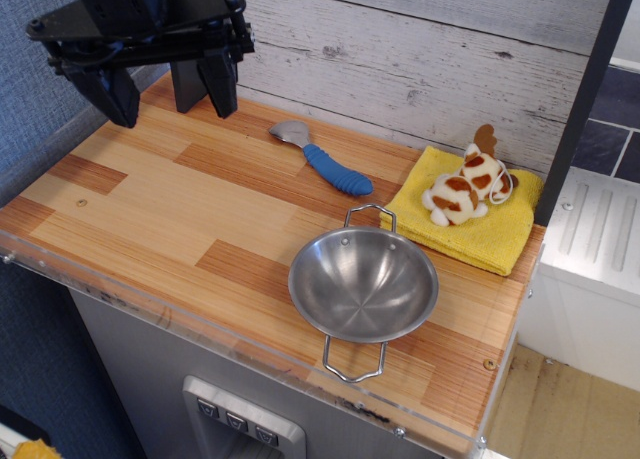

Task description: Move the metal bowl to the left edge of the table.

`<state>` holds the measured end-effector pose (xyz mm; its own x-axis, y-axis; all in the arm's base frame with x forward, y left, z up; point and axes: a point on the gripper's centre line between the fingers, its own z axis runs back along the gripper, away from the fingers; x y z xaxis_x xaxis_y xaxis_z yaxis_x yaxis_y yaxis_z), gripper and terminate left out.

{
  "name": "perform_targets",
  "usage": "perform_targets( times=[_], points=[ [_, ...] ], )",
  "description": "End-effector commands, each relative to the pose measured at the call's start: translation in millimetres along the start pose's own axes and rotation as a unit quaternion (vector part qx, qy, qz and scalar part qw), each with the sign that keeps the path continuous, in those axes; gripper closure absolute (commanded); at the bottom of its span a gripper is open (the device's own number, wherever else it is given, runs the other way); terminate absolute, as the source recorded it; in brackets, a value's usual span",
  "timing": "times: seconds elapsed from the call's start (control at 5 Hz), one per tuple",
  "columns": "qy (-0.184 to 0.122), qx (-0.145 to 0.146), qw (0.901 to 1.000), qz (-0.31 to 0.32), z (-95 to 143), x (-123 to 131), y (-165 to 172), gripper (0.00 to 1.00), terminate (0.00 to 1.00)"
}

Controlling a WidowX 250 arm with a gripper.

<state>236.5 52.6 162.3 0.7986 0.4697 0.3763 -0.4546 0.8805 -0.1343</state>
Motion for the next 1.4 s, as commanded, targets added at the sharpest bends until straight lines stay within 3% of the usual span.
perform_targets(
  times=[0.0,0.4,0.6,0.8,1.0,1.2],
  points=[
    [0.0,0.0,1.0,0.0,0.0,0.0,0.0,0.0,0.0],
    [-0.019,-0.099,0.9948,-0.009,-23.3,-12.4,-23.0,0.0,0.0],
    [-0.007,-0.124,0.9922,0.013,-37.7,-18.7,-25.7,0.0,0.0],
    [0.009,-0.133,0.991,0.016,-59.8,-29.1,-20.3,0.0,0.0],
    [0.036,-0.115,0.9927,0.004,-77.0,-38.4,-14.4,0.0,0.0],
    [0.042,-0.121,0.9917,-0.007,-96.5,-47.0,-14.5,0.0,0.0]
  ],
)
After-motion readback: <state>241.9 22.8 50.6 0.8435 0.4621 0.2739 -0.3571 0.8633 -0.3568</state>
